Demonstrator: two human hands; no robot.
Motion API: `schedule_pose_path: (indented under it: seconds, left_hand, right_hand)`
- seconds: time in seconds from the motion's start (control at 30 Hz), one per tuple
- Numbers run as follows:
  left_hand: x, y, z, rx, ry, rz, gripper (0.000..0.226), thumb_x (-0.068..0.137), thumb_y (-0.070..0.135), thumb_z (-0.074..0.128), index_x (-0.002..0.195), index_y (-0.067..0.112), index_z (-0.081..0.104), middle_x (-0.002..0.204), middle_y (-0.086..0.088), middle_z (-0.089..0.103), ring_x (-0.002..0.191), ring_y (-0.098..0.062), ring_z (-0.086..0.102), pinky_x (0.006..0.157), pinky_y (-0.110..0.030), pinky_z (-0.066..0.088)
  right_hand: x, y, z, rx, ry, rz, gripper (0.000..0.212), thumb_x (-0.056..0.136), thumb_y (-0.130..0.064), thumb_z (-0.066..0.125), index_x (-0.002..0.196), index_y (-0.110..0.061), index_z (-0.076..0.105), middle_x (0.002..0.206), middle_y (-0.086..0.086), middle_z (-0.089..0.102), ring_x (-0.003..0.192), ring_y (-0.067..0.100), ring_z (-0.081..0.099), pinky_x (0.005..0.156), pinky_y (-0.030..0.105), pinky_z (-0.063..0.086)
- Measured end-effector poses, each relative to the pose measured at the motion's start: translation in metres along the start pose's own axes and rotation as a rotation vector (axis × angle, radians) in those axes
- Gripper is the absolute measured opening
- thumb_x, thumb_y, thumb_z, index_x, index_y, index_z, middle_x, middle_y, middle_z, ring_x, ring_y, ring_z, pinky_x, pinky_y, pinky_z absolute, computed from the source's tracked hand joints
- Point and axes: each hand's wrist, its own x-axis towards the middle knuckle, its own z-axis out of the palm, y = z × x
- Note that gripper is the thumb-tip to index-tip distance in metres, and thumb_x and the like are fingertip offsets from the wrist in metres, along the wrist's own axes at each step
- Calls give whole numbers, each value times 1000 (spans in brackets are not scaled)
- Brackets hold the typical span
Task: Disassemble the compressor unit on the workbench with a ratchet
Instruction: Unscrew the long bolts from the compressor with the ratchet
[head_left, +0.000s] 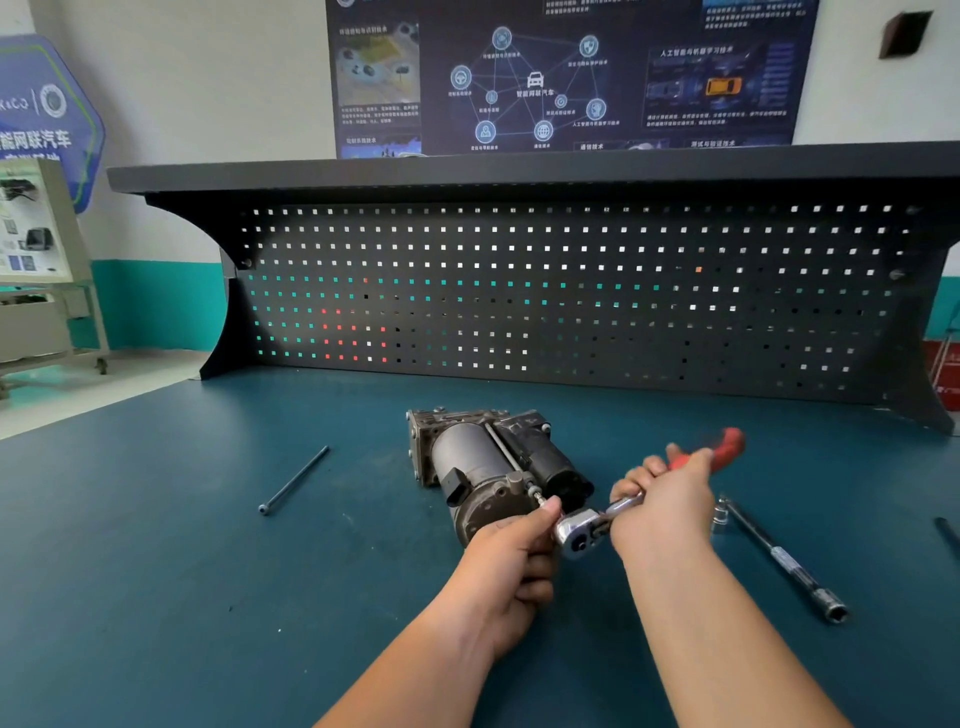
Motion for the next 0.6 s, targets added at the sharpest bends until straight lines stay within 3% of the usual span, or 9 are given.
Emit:
schedule_pose_path:
  seconds: [0.1, 0.23, 0.3, 0.4, 0.5, 0.6]
  left_hand:
    - [-1, -1, -2, 8, 16, -28, 43, 80, 26, 68, 41, 20, 51, 45, 9, 35, 34, -3, 22, 32, -14, 13]
    - [-2, 0, -1, 26, 23, -61, 36, 62, 34, 77, 42, 21, 51, 46, 8, 32, 35, -4, 22, 31, -13, 13]
    - [-2, -1, -2, 45, 37, -57, 37, 69, 32, 77, 47, 22, 49, 49, 8, 30, 36, -4, 21, 31, -14, 14]
    - [1, -1, -3, 50, 31, -27, 40, 85, 13, 61, 48, 21, 47, 46, 8, 31, 35, -3, 20, 33, -15, 13]
    - [1, -2, -3, 88, 24, -3, 43, 82, -2, 44, 44, 20, 47, 44, 5, 30, 39, -6, 18, 39, -17, 10]
    - [-1, -2, -3, 89, 29, 11, 39, 80, -3, 43, 48, 19, 47, 45, 5, 31, 39, -6, 18, 39, -18, 10]
  right_hand:
    - [-10, 3, 8, -67, -112, -175, 26, 98, -45, 37, 85, -27, 52, 48, -12, 34, 36, 5, 26, 37, 15, 20]
    - [-35, 13, 15, -198, -392, -473, 19, 101, -34, 39, 90, -28, 54, 48, -15, 36, 40, 2, 27, 38, 15, 24]
    - [-43, 20, 14, -308, -543, -604, 12, 96, -37, 47, 95, -29, 56, 53, -14, 38, 44, 2, 31, 44, 16, 28]
    - [-50, 29, 9, -507, -715, -775, 22, 79, -54, 49, 91, -37, 56, 58, -14, 47, 52, 3, 39, 55, 24, 33]
    - [-55, 35, 5, -656, -866, -944, 18, 81, -51, 47, 92, -38, 55, 68, -23, 56, 59, -2, 49, 60, 13, 38]
    - [-56, 37, 6, -606, -849, -920, 17, 80, -49, 50, 90, -38, 58, 67, -22, 56, 60, -3, 49, 60, 10, 37]
